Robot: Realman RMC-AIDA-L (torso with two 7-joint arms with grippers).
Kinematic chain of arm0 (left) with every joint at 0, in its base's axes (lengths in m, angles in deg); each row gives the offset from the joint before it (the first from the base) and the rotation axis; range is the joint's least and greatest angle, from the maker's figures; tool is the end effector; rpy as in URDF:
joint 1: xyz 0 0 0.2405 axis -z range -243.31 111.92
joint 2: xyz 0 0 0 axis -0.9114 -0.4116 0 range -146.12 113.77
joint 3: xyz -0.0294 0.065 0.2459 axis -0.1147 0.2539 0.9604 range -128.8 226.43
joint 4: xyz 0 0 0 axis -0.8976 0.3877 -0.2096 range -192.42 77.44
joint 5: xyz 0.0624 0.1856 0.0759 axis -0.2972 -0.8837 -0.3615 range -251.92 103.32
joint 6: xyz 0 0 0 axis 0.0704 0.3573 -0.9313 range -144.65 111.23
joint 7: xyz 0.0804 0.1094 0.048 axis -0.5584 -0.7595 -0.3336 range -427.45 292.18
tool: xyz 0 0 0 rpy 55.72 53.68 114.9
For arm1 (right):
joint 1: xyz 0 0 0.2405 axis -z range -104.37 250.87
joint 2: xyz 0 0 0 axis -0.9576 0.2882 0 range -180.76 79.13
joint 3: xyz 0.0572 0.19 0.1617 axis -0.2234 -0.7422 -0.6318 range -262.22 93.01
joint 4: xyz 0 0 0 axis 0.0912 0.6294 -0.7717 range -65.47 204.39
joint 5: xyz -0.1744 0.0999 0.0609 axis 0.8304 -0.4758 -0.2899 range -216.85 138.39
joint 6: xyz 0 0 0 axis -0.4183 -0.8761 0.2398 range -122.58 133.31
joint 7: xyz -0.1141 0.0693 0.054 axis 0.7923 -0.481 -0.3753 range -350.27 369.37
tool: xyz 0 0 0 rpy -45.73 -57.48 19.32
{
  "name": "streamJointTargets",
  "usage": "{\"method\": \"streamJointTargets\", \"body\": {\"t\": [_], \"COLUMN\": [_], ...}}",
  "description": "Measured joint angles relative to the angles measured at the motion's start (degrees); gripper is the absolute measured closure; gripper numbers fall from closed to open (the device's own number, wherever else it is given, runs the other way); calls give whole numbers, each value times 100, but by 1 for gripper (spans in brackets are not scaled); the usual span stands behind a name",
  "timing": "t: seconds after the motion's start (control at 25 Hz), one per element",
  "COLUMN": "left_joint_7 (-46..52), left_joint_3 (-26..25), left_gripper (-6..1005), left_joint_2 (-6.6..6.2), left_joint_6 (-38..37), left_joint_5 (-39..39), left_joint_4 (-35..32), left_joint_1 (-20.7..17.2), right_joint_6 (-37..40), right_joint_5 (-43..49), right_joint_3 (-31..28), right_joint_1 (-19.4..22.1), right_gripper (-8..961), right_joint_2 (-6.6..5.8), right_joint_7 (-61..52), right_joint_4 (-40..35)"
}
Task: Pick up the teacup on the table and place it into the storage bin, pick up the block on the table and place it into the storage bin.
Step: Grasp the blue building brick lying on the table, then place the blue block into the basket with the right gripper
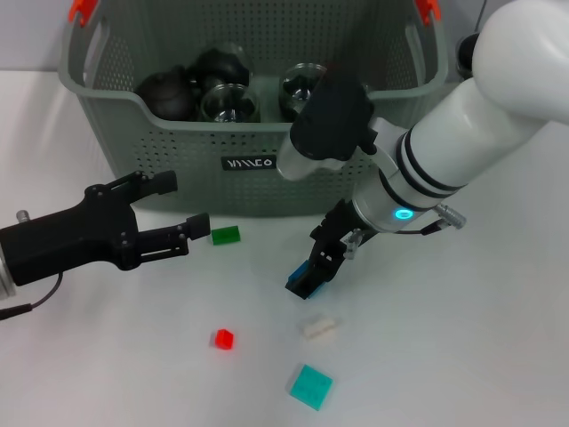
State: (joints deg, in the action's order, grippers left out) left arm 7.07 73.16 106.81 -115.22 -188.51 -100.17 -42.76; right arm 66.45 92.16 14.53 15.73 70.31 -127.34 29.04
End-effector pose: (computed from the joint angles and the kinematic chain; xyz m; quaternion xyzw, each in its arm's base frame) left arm -0.2877 0.2882 0.0241 -0.8943 -0.2318 -0.3285 0.1967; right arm 0.1238 0.3831 -0.1257 -0.9659 0.1676 -0.1693 0.1016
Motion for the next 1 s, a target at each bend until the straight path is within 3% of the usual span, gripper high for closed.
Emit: {"method": "streamJointTargets", "body": {"t": [0.52,1.0], "left_joint_7": [-38,-71], "left_joint_3": [0,0], "left_gripper": [80,81], "left_joint_2": [-12,-22], "left_joint_6": [65,88], "left_joint_5": [26,40], "left_joint_4": [90,137], "left_joint_1": [17,27], "right_joint_6": [-364,-340], "right_joint_5": [-175,-174], "right_joint_3": [424,593], "right_joint_1": [-11,-26], "right_gripper": [78,383], "right_joint_2": [22,-17], "right_joint_7": [-96,-196], "right_joint_4": [199,57]}}
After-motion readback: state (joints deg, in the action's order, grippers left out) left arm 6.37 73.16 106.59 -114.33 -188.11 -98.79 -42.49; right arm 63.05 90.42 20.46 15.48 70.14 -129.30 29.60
